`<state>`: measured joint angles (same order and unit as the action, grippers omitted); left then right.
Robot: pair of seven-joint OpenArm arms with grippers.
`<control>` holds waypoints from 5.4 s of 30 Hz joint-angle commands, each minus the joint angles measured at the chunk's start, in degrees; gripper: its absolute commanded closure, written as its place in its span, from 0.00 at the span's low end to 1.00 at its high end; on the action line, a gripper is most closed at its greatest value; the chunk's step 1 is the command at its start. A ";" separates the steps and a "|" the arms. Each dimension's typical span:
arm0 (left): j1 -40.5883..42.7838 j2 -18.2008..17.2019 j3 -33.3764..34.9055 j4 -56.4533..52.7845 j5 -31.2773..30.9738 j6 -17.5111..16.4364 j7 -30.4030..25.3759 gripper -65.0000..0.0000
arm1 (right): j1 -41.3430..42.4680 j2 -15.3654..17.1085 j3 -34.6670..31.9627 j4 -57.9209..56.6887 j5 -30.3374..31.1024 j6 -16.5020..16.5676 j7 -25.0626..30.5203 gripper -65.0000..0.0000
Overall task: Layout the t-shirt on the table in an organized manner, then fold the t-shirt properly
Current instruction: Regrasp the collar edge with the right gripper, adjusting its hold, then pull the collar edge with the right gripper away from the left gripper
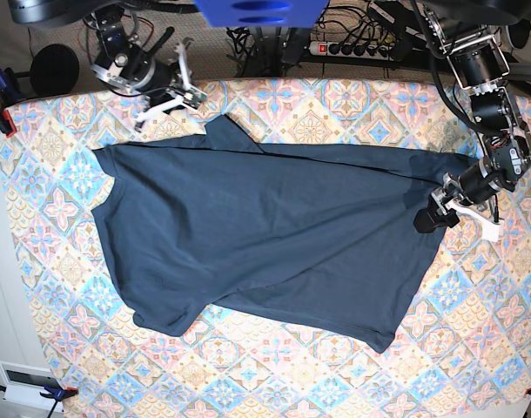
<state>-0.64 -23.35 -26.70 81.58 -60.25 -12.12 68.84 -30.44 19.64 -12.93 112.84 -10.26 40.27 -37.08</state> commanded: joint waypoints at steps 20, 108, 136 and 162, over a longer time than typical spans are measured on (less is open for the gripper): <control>-0.98 -1.31 -0.16 0.92 -1.07 -0.23 -0.75 0.28 | 11.75 -5.88 -5.31 0.70 0.11 -0.27 -8.77 0.75; -0.98 -0.95 -0.25 0.92 -1.16 -0.23 -0.75 0.28 | 1.82 -5.88 1.28 1.23 0.11 -0.27 -1.82 0.82; -1.25 -0.95 -0.16 0.92 -1.16 -0.23 -0.84 0.28 | 11.93 -8.34 -2.24 -2.20 0.11 -0.27 -6.30 0.72; -1.25 -0.95 -0.33 0.92 -1.16 -0.23 -0.84 0.28 | 8.77 -7.99 7.87 0.35 0.46 -0.27 -4.19 0.99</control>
<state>-1.02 -23.33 -26.72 81.58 -60.27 -11.97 68.82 -21.04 11.35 -5.02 112.55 -9.98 39.79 -41.12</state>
